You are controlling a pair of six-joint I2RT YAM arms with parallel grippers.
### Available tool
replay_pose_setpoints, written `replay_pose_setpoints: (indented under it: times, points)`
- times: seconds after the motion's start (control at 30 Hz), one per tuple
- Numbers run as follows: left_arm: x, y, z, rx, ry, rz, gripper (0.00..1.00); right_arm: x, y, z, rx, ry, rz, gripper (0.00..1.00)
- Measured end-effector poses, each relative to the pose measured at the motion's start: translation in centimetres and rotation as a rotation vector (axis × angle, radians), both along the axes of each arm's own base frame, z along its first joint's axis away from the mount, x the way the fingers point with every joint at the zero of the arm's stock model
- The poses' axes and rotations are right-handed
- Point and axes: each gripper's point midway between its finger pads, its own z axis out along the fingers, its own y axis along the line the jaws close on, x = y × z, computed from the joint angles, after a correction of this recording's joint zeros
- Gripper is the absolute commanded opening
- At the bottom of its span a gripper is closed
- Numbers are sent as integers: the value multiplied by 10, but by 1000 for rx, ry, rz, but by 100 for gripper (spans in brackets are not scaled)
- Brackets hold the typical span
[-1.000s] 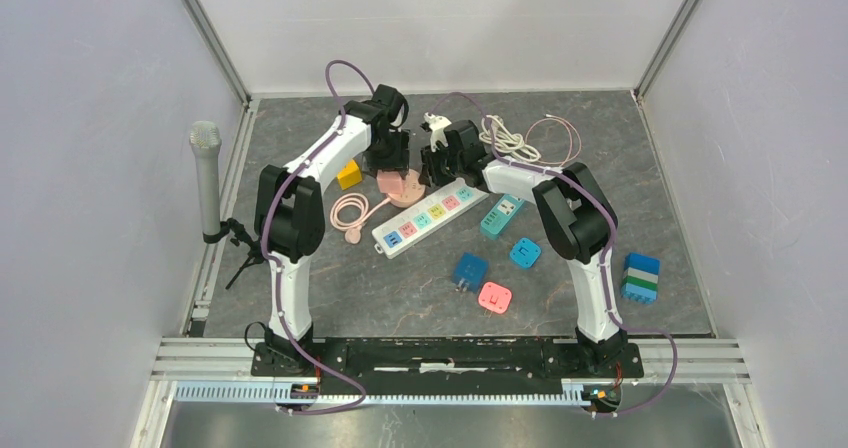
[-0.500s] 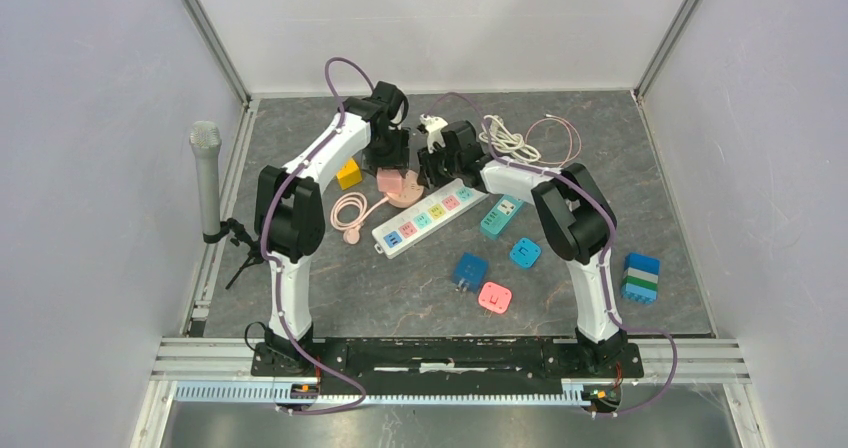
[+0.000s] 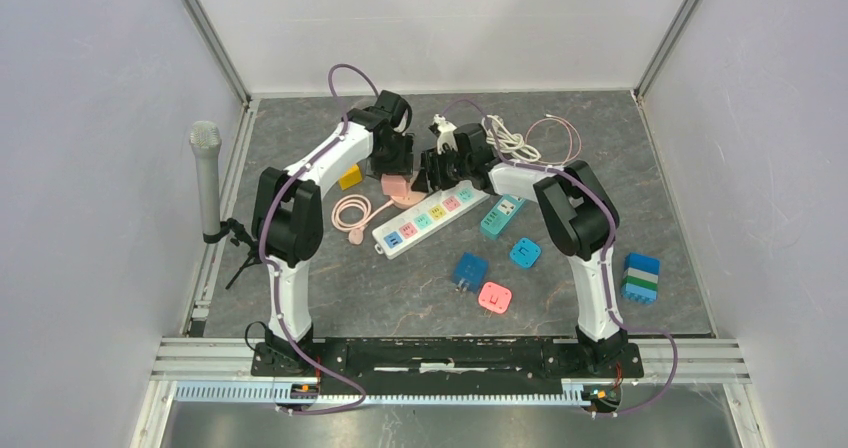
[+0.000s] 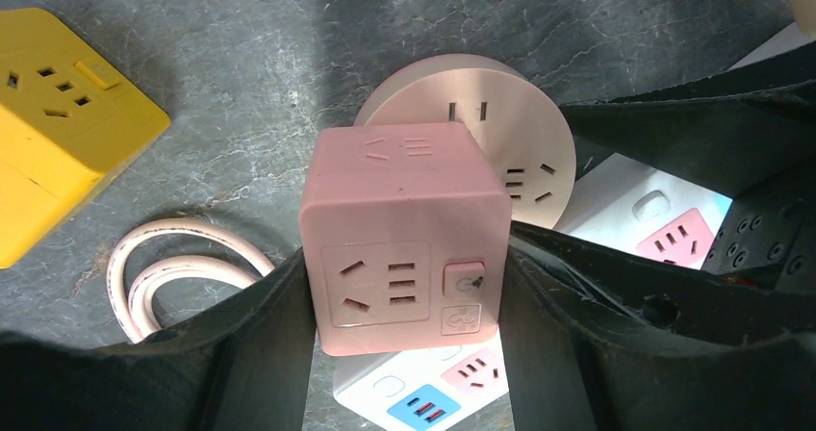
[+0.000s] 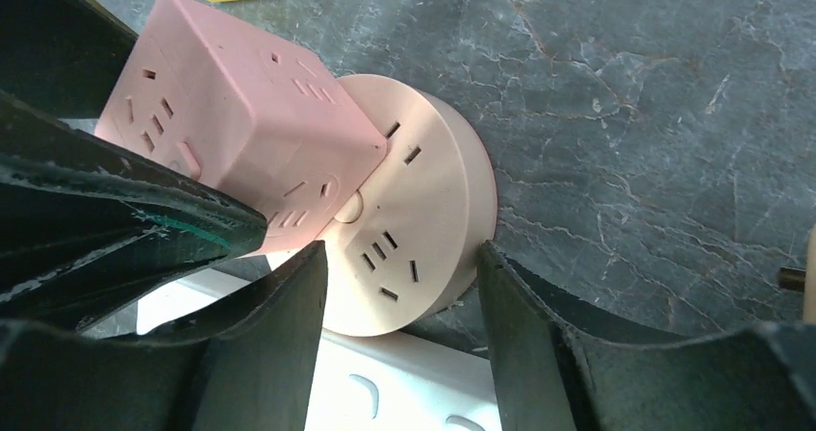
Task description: Pull the plug off the socket
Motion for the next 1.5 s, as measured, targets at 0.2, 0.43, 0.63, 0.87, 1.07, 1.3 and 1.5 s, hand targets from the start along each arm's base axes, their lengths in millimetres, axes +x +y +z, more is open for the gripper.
replay_pose_setpoints:
  times: [0.2, 0.43, 0.63, 0.87, 1.07, 1.3, 1.5]
  points:
    - [-2, 1, 2, 5, 7, 1, 3, 4, -3, -5, -19, 0, -11, 51]
    - [-4, 2, 11, 17, 26, 1, 3, 8, 2, -4, -135, -59, 0, 56]
    - [-5, 8, 18, 24, 45, 12, 2, 13, 0, -5, -223, -134, -3, 56]
    - [-6, 8, 21, -3, 53, 11, 2, 16, -2, -3, -237, -150, -19, 55]
    - [-4, 7, 27, -19, 40, 11, 2, 15, 0, -2, -221, -153, -12, 55]
    - [8, 8, 55, -56, -46, 23, 2, 8, 4, 1, -180, -118, 32, 59]
    - [27, 15, 67, -67, -121, 66, 3, 10, -2, 19, -100, -79, 11, 61]
